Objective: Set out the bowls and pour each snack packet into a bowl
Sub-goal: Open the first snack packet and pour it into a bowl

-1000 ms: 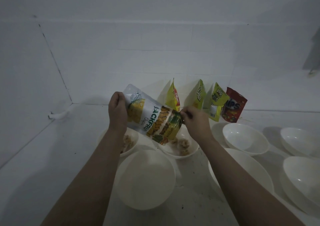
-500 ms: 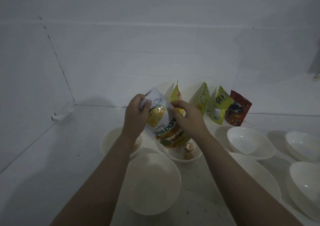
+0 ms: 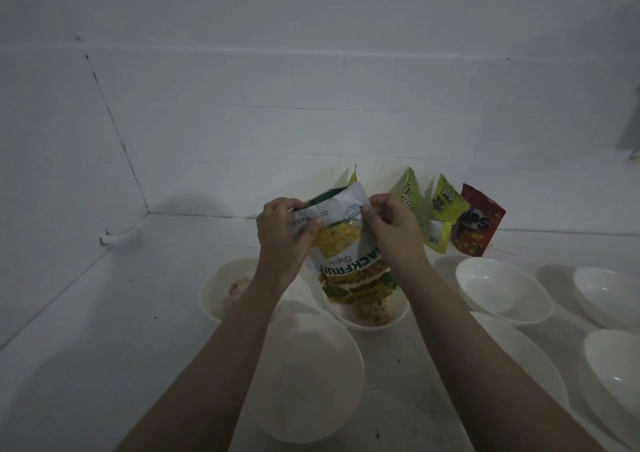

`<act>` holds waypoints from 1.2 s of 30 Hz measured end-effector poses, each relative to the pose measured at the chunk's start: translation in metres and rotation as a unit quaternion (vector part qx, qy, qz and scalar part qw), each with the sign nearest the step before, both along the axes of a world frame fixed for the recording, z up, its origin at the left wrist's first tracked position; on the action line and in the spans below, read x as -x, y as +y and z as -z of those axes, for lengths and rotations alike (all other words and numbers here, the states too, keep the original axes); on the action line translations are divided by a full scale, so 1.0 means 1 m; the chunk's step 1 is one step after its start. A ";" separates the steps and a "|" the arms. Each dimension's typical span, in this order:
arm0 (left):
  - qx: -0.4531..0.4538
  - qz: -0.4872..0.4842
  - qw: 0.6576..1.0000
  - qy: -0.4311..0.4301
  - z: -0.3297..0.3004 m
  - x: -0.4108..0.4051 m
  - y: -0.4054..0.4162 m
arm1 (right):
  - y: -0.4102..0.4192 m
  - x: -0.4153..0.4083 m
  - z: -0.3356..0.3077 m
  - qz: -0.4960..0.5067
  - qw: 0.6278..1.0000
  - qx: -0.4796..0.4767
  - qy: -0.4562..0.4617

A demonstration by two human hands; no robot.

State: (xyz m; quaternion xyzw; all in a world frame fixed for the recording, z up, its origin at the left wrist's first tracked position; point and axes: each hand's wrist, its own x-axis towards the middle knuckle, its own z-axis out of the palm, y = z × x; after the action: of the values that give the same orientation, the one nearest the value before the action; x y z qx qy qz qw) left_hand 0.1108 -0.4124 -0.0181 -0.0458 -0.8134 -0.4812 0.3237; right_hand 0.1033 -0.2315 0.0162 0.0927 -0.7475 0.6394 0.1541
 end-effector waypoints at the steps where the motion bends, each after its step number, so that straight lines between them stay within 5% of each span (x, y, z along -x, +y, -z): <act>1: -0.021 0.011 1.000 -0.011 0.004 0.000 0.000 | 0.003 0.000 0.000 -0.001 1.000 0.010 -0.004; 6: -0.120 0.079 0.988 -0.056 0.004 -0.001 0.008 | 0.014 -0.006 0.005 -0.004 0.998 0.058 -0.013; 14: -0.294 0.232 0.917 -0.134 -0.008 0.004 0.030 | 0.026 -0.018 0.004 0.007 0.990 0.137 -0.017; 27: -0.294 0.248 0.917 -0.100 -0.022 0.011 0.040 | 0.028 -0.023 -0.004 -0.054 0.994 0.088 -0.035; 36: -0.244 0.228 0.941 -0.060 -0.028 0.004 0.037 | 0.027 -0.020 -0.008 -0.011 0.971 0.237 -0.014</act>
State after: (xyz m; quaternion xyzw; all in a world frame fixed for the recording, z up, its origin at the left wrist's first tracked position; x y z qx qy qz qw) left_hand 0.1071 -0.3759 0.0099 -0.1207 -0.6564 -0.7279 0.1573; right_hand 0.1236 -0.2043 0.0238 0.0523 -0.5754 0.8016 0.1539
